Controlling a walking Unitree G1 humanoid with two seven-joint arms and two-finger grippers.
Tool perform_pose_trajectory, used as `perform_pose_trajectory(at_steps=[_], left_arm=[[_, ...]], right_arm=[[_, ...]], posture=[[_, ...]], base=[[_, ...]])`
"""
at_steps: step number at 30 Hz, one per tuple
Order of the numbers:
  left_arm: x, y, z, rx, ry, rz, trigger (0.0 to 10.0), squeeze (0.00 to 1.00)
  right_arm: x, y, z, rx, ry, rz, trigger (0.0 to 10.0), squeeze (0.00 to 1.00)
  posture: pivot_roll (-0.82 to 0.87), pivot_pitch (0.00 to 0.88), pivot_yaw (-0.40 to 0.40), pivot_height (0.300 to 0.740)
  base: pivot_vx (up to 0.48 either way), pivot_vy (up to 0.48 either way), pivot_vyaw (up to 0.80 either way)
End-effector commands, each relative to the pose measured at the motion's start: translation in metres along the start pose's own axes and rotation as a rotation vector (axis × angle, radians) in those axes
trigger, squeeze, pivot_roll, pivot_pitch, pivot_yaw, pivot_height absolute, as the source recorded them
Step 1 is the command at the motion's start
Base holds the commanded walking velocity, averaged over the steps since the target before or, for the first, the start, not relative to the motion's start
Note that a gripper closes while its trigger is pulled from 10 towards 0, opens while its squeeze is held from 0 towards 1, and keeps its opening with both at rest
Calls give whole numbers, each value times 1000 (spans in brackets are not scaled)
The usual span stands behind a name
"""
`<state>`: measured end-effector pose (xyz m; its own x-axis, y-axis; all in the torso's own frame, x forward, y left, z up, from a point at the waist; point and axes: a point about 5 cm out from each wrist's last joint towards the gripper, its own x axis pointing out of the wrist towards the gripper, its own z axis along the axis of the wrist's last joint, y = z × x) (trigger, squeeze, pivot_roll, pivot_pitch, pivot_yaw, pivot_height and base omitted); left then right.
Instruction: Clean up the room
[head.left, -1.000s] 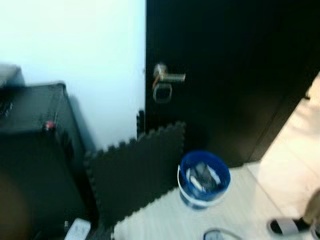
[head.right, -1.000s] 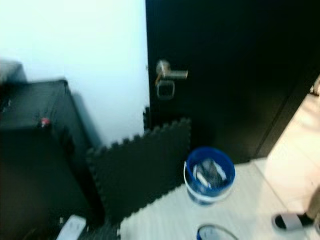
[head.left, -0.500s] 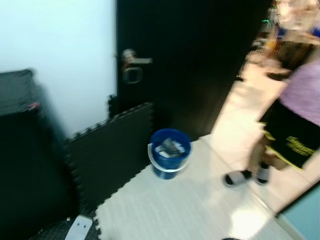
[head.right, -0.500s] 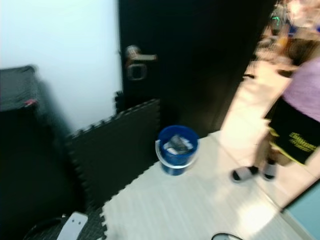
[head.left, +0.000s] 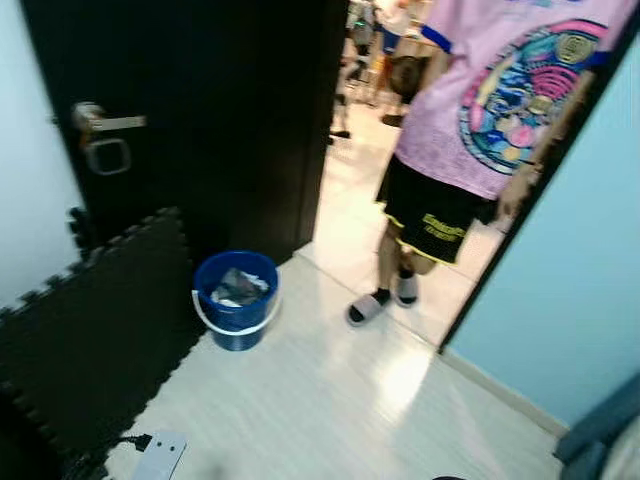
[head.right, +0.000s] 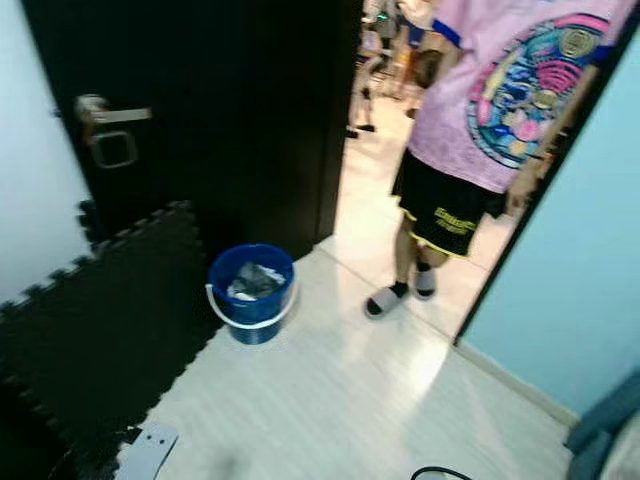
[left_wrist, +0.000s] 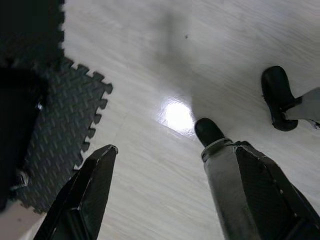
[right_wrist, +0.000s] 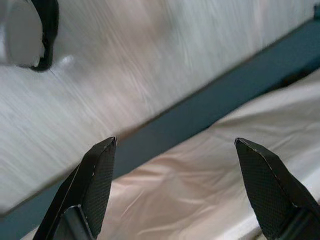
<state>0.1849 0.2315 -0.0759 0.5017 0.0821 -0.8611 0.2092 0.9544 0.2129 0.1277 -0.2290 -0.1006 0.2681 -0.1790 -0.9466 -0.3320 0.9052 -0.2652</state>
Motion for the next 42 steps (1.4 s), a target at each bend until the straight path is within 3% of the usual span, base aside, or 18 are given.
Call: perform_pose_trajectory(at_steps=[1, 27, 42], left_arm=[[0, -4, 0, 4, -5, -12, 10000, 0], [0, -4, -1, 19, 3, -7, 10000, 0], [0, -3, -1, 42, 2, -8, 10000, 0]], right_arm=[[0, -3, 2, -14, -3, -12, 10000, 0], [0, 5, 0, -12, 17, 3, 10000, 0], [-1, -11, -6, -11, 25, -16, 10000, 0]], posture=[[101, 0, -89, 740], [99, 0, -84, 740], [99, 0, -81, 740]], base=[[0, 0, 0], [0, 0, -769], [0, 0, -800]])
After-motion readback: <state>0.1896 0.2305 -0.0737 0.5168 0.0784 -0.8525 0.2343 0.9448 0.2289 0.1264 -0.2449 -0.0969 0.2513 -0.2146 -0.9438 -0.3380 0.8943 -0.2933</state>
